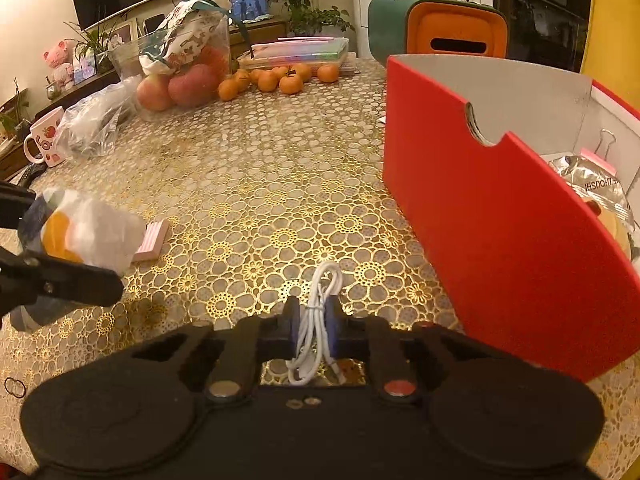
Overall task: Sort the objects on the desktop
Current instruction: 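Hold the tissue packet with the left tool while the right tool closes on the USB cable, then carry the tissue packet and USB cable with both tools over the red box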
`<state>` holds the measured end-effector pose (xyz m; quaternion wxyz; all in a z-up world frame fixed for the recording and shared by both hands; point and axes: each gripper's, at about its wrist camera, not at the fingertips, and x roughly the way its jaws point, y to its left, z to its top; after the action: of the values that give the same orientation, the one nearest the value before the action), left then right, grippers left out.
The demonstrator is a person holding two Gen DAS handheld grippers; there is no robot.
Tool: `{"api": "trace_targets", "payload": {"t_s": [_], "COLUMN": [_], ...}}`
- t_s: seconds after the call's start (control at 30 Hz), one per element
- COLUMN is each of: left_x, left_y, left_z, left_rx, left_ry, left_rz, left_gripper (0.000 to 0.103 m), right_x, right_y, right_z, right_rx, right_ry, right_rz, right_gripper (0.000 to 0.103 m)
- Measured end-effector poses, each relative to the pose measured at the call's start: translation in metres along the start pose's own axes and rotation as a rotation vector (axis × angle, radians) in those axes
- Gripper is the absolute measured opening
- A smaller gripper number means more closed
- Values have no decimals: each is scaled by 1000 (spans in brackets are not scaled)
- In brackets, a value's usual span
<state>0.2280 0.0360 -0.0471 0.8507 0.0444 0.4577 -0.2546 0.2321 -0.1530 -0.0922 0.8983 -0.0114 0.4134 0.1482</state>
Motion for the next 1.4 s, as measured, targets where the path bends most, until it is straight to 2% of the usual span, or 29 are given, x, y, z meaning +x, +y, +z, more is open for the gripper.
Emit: {"api": "trace_targets", "payload": {"t_s": [0.33, 0.63, 0.93, 1.4], "left_x": [-5, -22, -36, -29], "left_y": [-12, -39, -86, -171], "left_z": [3, 15, 32, 71], "left_rx": [11, 48, 126, 271], "left_ry": [-1, -20, -30, -41], "left_rz": [9, 10, 23, -11], "left_gripper": [54, 54, 54, 54], "right_x": [-20, -60, -108, -161], "right_y": [-4, -12, -30, -92], "right_z": [5, 12, 21, 28], "right_rx": [-4, -11, -8, 42], "right_ry": [-31, -75, -107, -179], "right_rz": [27, 70, 99, 64], "right_gripper": [10, 10, 10, 10]}}
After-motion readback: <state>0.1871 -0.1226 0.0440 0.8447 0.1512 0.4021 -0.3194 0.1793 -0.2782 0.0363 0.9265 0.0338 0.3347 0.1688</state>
